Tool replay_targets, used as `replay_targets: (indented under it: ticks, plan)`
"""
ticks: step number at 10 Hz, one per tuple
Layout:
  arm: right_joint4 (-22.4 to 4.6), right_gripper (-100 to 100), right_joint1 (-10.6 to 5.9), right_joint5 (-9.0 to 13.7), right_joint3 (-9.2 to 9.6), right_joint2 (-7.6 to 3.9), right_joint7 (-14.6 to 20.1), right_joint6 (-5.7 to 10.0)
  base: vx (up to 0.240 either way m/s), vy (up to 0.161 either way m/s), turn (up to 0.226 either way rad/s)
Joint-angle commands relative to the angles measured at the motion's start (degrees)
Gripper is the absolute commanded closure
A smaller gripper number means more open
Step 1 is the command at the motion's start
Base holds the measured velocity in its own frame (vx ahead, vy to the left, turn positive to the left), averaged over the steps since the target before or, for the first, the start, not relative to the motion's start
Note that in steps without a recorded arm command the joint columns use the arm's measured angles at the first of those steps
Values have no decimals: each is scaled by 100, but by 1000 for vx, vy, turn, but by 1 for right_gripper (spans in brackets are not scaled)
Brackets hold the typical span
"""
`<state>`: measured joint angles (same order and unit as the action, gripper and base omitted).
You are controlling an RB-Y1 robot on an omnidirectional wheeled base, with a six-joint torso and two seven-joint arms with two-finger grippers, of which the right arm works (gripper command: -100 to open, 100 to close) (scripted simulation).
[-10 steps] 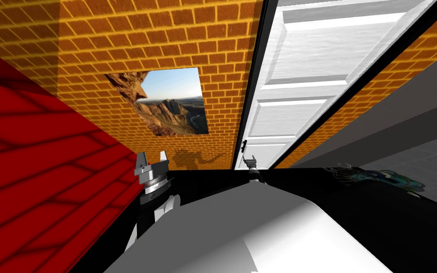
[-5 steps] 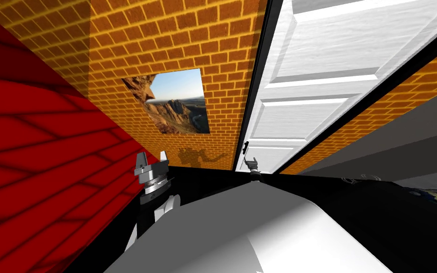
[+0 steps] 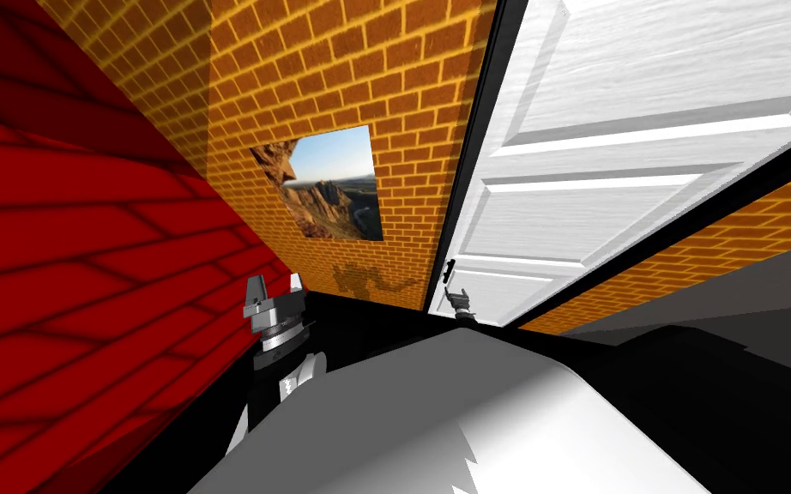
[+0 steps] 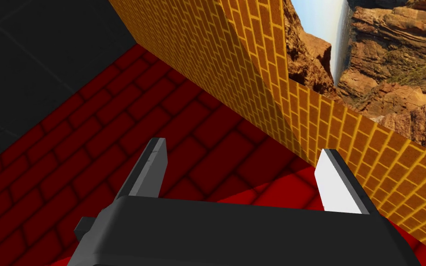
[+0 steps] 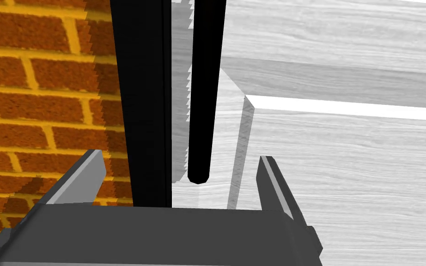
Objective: Pull the door open
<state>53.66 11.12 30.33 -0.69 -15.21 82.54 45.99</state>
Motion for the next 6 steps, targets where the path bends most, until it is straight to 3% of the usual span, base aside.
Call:
replay_targets:
  ticks: [1, 3, 6]
  plan:
    - [-170, -100, -31, 58, 5, -18, 163, 50, -13, -95, 142]
    - [-161, -100, -54, 43, -7, 3, 104, 49, 33, -47, 22]
    - [-213, -100, -100, 54, -34, 33, 78, 57, 154, -81, 30]
